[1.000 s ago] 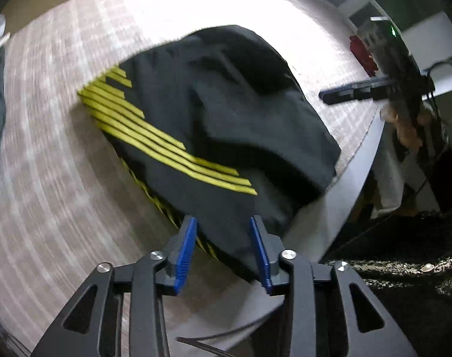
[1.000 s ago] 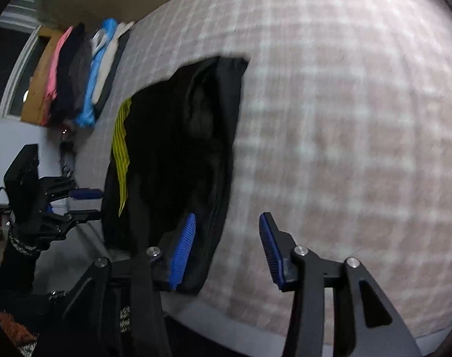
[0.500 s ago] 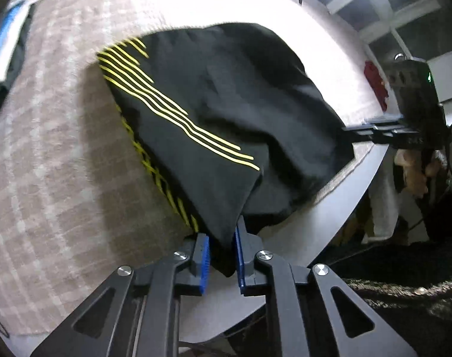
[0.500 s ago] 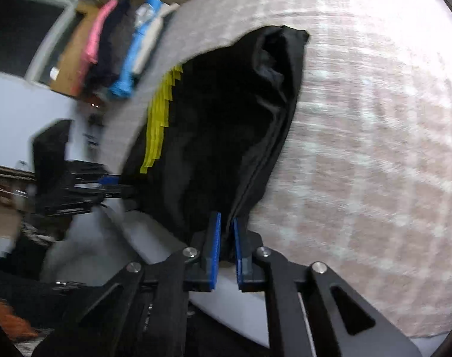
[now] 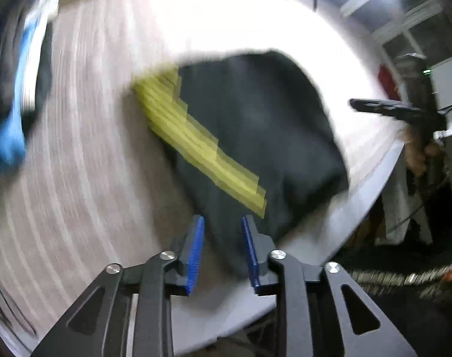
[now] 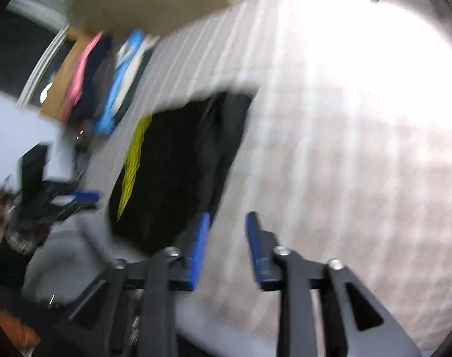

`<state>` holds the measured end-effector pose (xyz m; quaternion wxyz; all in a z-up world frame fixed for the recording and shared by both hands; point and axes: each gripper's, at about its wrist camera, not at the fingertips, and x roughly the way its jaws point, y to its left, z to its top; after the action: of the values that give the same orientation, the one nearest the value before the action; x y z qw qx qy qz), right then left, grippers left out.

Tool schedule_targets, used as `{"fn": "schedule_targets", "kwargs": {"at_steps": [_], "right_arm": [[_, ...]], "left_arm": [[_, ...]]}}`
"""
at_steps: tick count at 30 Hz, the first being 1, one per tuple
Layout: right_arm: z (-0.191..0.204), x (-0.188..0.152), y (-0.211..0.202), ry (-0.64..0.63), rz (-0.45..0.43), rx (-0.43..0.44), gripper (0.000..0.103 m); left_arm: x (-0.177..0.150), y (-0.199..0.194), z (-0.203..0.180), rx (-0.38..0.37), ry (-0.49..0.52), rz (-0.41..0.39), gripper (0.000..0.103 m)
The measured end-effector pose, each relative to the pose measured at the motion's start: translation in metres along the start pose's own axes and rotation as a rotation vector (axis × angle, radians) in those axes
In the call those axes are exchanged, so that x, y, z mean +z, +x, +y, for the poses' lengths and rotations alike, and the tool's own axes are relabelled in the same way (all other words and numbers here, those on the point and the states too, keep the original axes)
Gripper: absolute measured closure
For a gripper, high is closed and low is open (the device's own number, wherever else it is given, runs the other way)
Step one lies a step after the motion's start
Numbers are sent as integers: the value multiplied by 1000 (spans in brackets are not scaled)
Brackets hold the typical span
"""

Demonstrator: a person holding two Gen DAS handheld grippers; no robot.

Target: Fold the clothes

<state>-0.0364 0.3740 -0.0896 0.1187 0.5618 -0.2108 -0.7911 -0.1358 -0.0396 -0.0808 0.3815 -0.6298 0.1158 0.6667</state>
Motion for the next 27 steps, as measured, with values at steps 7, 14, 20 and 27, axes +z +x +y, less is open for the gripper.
{"fn": "schedule_targets", "kwargs": {"at_steps": [7,14,20,27], "right_arm": [[19,74,54,-114,-50,-57,52],[0,74,84,-69,53,118,91],[-31,62,70,-4,47,147,91],[-27,66,78,-16,67,170,91]], "left_arm": [[87,28,-13,-149,-32,-153,64],[134,85,-76,-222,69,-70,63],[135,111,-70,-199,36,-26,100],[133,96,-50,-276,-31,-81,102]]}}
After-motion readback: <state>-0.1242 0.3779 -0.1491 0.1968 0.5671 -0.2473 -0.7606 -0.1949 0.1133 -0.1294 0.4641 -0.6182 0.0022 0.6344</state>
